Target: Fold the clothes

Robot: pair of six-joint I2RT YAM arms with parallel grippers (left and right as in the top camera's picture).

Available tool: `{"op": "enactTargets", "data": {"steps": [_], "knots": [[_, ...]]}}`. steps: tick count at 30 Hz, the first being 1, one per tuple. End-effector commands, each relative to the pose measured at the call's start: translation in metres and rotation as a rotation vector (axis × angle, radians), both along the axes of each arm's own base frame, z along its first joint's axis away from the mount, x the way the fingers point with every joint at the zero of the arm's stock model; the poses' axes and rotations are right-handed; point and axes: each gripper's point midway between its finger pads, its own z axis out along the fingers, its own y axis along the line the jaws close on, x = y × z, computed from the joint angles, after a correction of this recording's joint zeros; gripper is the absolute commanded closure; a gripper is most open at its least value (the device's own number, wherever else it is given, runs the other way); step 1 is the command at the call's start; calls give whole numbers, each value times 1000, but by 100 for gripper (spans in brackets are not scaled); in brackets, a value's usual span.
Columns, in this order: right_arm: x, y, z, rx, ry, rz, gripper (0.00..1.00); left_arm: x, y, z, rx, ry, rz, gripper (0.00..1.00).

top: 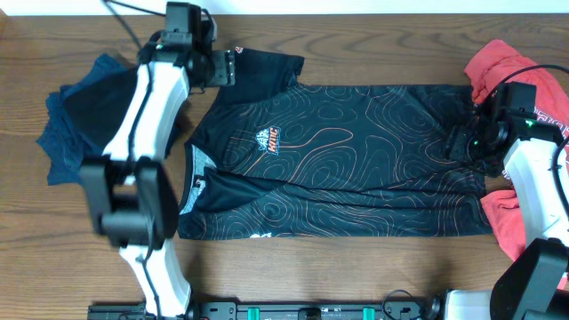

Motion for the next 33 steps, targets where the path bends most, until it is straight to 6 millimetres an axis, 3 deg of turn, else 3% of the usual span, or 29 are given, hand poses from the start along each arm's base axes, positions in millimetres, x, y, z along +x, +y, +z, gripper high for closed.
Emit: {"op": "enactTargets", "data": {"steps": [1, 8, 13, 17, 22, 28, 32, 33], "knots": [[2, 9, 7, 2, -16, 42, 32, 22, -7, -24, 9, -17, -92, 21], [2, 16, 7, 4, -9, 62, 32, 46, -9, -78, 10, -32, -91, 20], [3, 15, 7, 2, -17, 62, 32, 38, -19, -101, -15, 20, -115, 20], [8, 15, 9, -2, -38, 63, 32, 30, -29, -108, -14, 56, -134, 26], [10, 14, 9, -3, -43, 63, 33, 28, -34, -109, -14, 58, -143, 66], [9, 15, 9, -2, -40, 63, 33, 29, -32, -110, -6, 58, -139, 77], [10, 15, 10, -4, -45, 64, 33, 29, -29, -109, 6, 59, -123, 94], [11, 14, 10, -6, -48, 69, 33, 29, -28, -108, 5, 60, -119, 94]]}}
